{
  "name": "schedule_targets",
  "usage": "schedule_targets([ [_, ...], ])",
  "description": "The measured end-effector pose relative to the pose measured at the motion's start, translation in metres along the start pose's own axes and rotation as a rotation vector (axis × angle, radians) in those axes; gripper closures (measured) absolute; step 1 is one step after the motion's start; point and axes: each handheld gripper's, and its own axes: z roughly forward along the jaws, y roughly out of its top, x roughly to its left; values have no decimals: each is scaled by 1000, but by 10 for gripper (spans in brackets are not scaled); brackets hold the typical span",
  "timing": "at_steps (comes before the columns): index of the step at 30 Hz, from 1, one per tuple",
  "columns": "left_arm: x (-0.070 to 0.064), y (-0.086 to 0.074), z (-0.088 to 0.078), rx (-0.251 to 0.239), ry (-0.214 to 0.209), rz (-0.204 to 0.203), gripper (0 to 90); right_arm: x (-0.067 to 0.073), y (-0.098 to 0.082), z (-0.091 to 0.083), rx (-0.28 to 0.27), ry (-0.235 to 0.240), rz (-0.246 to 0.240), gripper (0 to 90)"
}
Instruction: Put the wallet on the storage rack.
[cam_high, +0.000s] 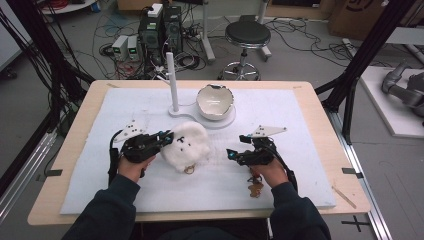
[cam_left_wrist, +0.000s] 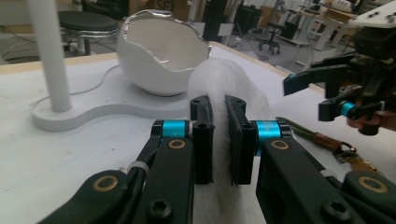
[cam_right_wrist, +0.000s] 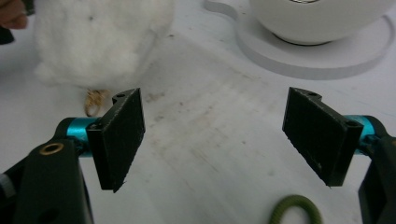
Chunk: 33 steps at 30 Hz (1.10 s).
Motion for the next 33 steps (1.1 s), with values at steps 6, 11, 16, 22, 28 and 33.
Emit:
schedule_targets([
  [6,-14,1,8,-31,-61,8,818,8,3,14,9,123,2,281],
  [11,-24,2,16,-29,-102,25,817,22,3,34,67,255,3,391],
  [16,-22,-2,18,-7,-106,25,813,25,4,33,93,266,-46,618],
  [22,-17,-9,23,76,-118,-2,749,17,7,23,51,218,-52,763],
  [28,-11,-12,27,159,-64,-20,503,15,9,13,-9,193,-71,778],
  [33,-9,-19,33,245,-99,1,522,17,10,12,-26,218,-75,778],
])
